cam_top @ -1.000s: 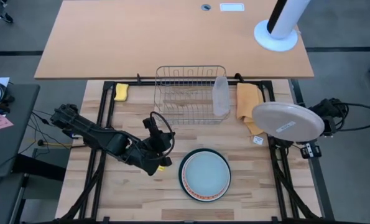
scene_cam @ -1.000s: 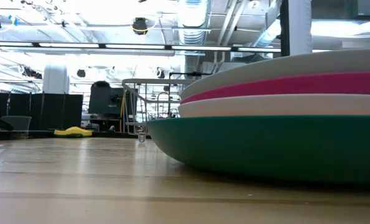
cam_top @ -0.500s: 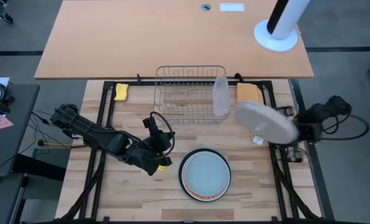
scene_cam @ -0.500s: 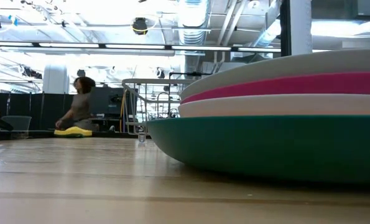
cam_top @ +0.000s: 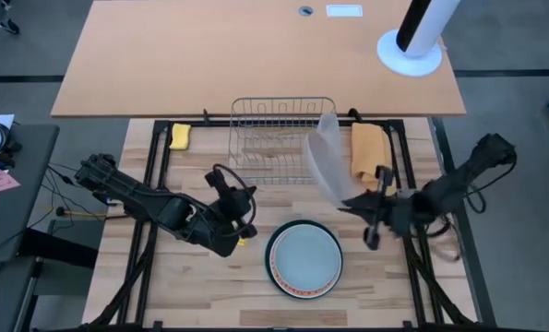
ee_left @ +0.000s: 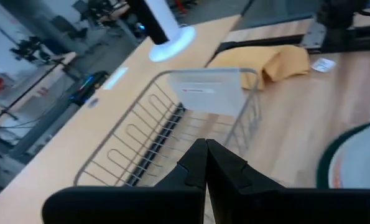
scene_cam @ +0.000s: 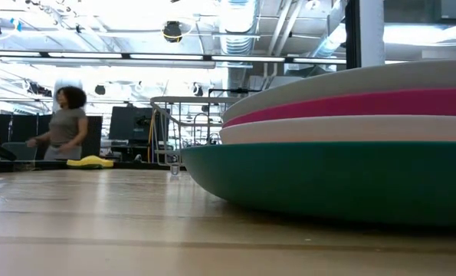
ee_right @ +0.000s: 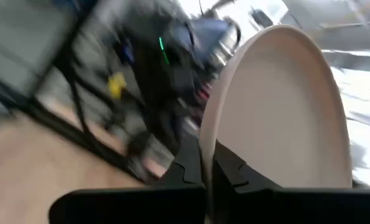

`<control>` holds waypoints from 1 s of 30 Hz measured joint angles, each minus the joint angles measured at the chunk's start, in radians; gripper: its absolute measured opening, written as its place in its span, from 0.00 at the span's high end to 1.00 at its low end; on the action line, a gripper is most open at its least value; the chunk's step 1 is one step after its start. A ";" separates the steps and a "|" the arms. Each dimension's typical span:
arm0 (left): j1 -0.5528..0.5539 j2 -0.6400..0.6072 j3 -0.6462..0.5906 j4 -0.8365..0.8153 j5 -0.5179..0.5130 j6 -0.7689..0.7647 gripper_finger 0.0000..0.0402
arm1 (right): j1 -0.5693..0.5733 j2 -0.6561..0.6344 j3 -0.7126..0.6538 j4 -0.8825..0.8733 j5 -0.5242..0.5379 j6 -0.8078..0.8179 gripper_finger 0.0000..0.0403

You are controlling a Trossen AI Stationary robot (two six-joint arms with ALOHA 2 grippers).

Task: Sort dishes
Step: Put the gray plate into the dish rack

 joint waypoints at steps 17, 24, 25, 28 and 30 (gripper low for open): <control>0.001 0.000 0.000 -0.032 -0.130 -0.043 1.00 | -0.064 0.440 0.149 0.021 0.404 -0.391 1.00; 0.001 0.000 0.000 -0.129 -0.188 -0.091 1.00 | -0.135 0.576 0.172 0.023 0.407 -0.434 1.00; 0.001 0.000 0.000 -0.143 -0.204 -0.106 1.00 | -0.144 0.593 0.172 0.021 0.407 -0.437 1.00; 0.002 -0.004 0.000 -0.178 -0.223 -0.153 1.00 | -0.175 0.651 0.172 0.019 0.410 -0.465 1.00; 0.002 -0.013 0.000 -0.188 -0.224 -0.180 1.00 | -0.191 0.679 0.172 0.015 0.418 -0.475 1.00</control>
